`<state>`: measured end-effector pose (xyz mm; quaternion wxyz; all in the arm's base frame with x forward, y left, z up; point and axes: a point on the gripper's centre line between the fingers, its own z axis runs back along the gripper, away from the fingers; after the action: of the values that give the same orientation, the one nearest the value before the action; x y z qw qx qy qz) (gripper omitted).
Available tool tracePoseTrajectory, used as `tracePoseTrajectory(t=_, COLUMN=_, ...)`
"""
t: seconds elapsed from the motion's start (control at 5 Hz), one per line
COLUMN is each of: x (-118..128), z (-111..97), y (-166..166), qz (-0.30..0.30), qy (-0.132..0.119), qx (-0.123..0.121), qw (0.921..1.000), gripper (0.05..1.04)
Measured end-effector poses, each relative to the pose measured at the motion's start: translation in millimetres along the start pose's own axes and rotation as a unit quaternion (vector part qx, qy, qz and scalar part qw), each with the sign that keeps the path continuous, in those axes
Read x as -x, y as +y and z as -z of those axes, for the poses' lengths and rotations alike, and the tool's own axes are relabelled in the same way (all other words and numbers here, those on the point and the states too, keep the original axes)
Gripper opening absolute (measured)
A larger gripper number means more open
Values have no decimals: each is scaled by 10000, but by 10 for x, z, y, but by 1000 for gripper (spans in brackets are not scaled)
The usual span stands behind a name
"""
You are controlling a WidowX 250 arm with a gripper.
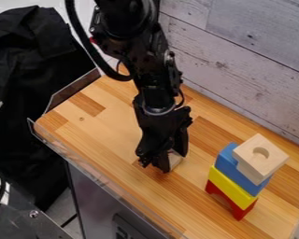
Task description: Remove the rectangular block with red mark from the tower and put it in the middle of the table
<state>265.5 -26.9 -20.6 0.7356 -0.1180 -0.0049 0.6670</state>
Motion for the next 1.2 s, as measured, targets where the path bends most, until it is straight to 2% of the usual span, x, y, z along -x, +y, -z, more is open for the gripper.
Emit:
tracePoseTrajectory(t=0.2, x=-8, z=61, y=23, qz=-149, qy=115, qx=32, qw=9998, gripper=534)
tracePoseTrajectory(t=0.4, x=-15, z=84, y=16, qz=55, qy=227, qx=40, qw=9997, gripper=602)
tracePoseTrajectory(t=0.6, x=-19, z=91, y=25, qz=254, qy=245, qx=-87, qw=9993, gripper=873)
tracePoseTrajectory(t=0.8, x=-17, z=-12, y=33, qz=369, qy=22, qx=-154, qw=9992, gripper=1005)
tracePoseTrajectory(t=1.0, x=99, z=-323, y=-71, qz=703, qy=-321, qx=78, qw=9970, gripper=1000)
tracePoseTrajectory(t=1.2, x=175, z=-679, y=-228, qz=1443, qy=-556, qx=90, qw=9879, gripper=1001)
